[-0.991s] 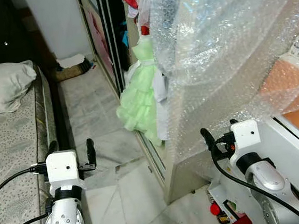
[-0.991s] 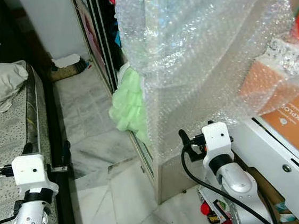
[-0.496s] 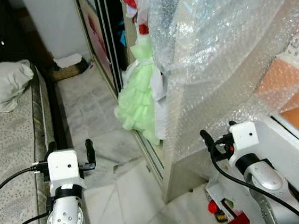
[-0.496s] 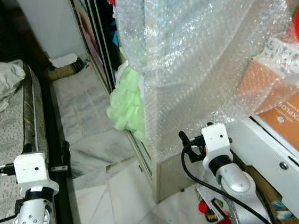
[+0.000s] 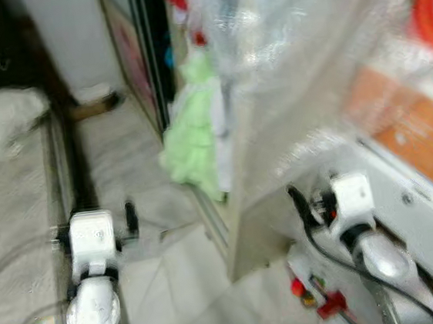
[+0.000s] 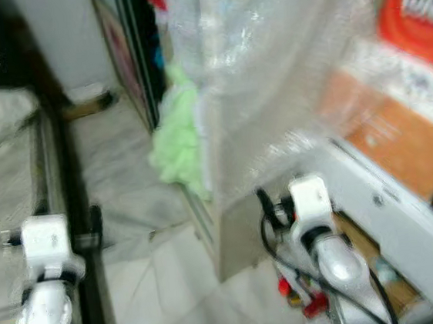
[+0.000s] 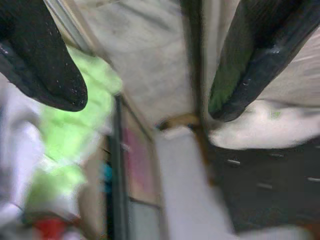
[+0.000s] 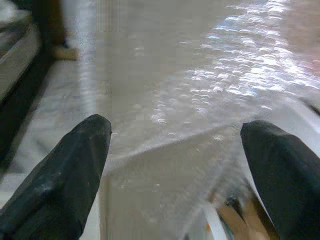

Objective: Clean up the room

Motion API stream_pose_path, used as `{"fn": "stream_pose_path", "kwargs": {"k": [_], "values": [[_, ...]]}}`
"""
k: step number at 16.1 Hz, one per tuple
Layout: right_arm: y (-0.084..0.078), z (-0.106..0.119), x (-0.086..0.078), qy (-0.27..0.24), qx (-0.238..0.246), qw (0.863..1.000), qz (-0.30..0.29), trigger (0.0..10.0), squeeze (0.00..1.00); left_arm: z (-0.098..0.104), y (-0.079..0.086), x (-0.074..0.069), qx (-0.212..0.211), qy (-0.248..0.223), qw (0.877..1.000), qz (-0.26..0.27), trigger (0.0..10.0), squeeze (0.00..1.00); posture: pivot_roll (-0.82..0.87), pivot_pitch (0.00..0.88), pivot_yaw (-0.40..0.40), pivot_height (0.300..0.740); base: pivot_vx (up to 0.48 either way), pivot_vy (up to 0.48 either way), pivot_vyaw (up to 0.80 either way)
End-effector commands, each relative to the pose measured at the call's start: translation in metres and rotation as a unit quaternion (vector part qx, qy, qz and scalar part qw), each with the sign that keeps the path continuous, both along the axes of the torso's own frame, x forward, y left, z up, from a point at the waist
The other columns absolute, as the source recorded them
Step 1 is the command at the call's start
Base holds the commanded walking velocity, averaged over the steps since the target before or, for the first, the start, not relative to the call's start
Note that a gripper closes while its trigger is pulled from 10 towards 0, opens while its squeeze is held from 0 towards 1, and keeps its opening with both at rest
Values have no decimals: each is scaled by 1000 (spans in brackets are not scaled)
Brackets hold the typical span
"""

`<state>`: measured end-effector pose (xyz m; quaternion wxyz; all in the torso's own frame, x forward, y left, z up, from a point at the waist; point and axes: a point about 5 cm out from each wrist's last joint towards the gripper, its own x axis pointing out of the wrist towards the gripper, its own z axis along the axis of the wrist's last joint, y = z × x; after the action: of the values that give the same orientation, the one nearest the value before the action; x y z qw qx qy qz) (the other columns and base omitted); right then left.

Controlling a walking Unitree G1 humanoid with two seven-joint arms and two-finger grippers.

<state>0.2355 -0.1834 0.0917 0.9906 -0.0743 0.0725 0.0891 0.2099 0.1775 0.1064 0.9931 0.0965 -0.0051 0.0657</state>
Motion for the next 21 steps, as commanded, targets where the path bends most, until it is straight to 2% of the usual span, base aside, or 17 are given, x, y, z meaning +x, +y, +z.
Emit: {"fn": "stream_pose_path", "kwargs": {"k": [1,7,11,16,21], "values": [[4,7,5,-12,0,1000,5,10000,0,-9,2,-6,0,24,1000,7,10000,0,-29,0,-5,740,0,0,0],[12,15,12,-25,5,1000,5,10000,0,-9,3,-5,-2,22,1000,11,10000,0,-28,0,-5,740,0,0,0],[19,21,19,-35,10,999,13,10000,0,-8,2,-5,-9,16,1000,5,10000,0,-29,0,-3,740,0,0,800],[32,34,41,-58,34,997,48,10000,0,-7,1,-3,-4,12,1000,6,10000,0,-28,0,-5,740,0,0,800],[37,35,47,-60,43,995,63,10000,0,-6,1,-3,-7,11,1000,5,10000,0,-24,0,-8,740,0,0,800]]}}
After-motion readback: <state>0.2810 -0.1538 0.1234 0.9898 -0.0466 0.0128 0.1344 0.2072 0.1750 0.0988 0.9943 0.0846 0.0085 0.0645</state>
